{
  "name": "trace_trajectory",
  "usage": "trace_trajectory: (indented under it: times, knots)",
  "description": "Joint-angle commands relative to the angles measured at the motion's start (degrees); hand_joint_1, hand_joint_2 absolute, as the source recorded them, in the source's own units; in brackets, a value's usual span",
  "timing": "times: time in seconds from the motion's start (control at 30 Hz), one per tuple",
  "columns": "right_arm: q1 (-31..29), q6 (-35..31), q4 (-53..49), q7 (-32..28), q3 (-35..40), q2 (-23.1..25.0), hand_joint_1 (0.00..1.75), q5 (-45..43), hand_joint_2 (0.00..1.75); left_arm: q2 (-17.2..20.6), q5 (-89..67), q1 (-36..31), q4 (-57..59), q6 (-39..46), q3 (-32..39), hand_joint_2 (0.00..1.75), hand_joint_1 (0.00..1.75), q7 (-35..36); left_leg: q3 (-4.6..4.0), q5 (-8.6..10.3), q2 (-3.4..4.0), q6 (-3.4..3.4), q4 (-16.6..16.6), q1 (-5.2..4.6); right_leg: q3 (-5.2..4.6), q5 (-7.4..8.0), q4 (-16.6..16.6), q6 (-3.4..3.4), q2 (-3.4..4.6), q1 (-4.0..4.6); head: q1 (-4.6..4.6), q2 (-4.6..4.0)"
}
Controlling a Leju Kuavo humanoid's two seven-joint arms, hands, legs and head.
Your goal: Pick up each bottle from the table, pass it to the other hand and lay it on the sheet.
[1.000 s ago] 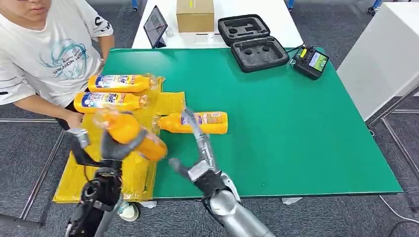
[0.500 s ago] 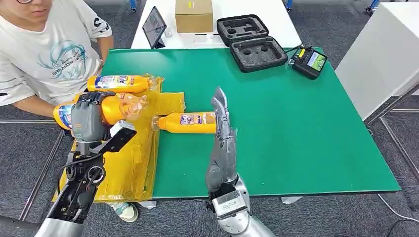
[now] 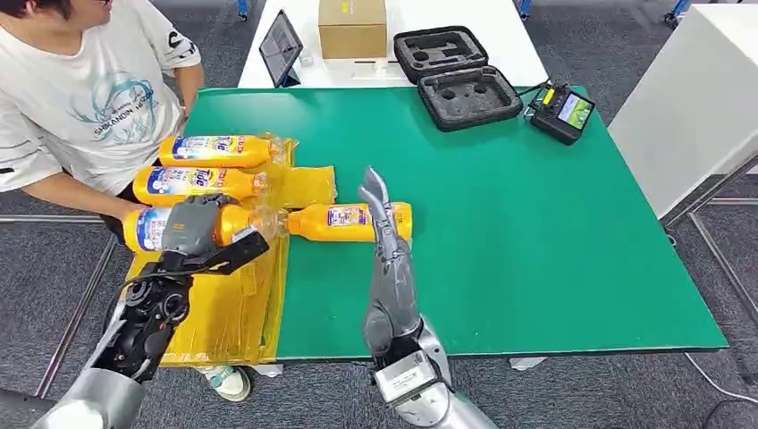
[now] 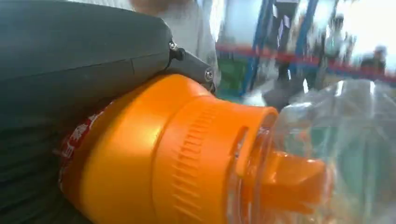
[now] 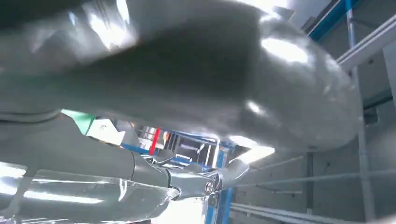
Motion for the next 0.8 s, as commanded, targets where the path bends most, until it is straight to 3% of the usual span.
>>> trace_trajectory:
  times: [0.03,0.37,0.7,0.77,0.8]
  knots:
    - [-1.70,6.62,5.40,0.17,-1.73,1.12,0.00,-4.48,0.00,1.20,4.68,-3.74,12.66,-7.33,0.04,1.75,1.75,-3.09,0.50,-0.16,-0.07,-0.10,-0.05,0.09,0.52,-0.15,-0.07,-0.09,0.02,0.07,0.02,0.00]
    - [-1.61,9.73,6.67,0.17,-3.66,2.27,0.00,-4.07,0.00,2.40,3.28,-4.79,19.60,-12.04,-1.56,1.75,1.75,-2.08,0.32,-0.06,0.02,-0.06,-0.08,0.02,0.31,-0.03,-0.07,-0.05,0.10,0.01,0.00,0.00]
    - [-1.60,11.17,7.70,0.17,-4.50,2.62,0.00,-4.65,0.00,2.00,1.28,-5.74,22.81,-13.56,-3.37,1.75,1.69,-1.94,0.72,-0.10,0.09,-0.11,-0.18,0.02,0.65,-0.03,-0.12,-0.07,0.16,0.01,0.00,0.00]
    - [-1.79,11.54,8.03,0.17,-4.66,2.78,0.00,-4.73,0.00,1.81,0.79,-6.05,23.61,-14.26,-3.89,1.75,0.79,-1.77,0.62,-0.07,0.07,-0.08,-0.13,0.00,0.55,-0.02,-0.07,-0.04,0.11,-0.01,0.00,0.00]
    - [-2.03,11.54,8.32,0.17,-4.77,3.00,0.00,-4.50,0.00,1.68,0.58,-6.45,24.50,-14.87,-4.10,1.75,0.23,-1.64,0.74,-0.10,0.08,-0.10,-0.17,0.02,0.67,-0.04,-0.12,-0.06,0.15,0.00,0.00,0.00]
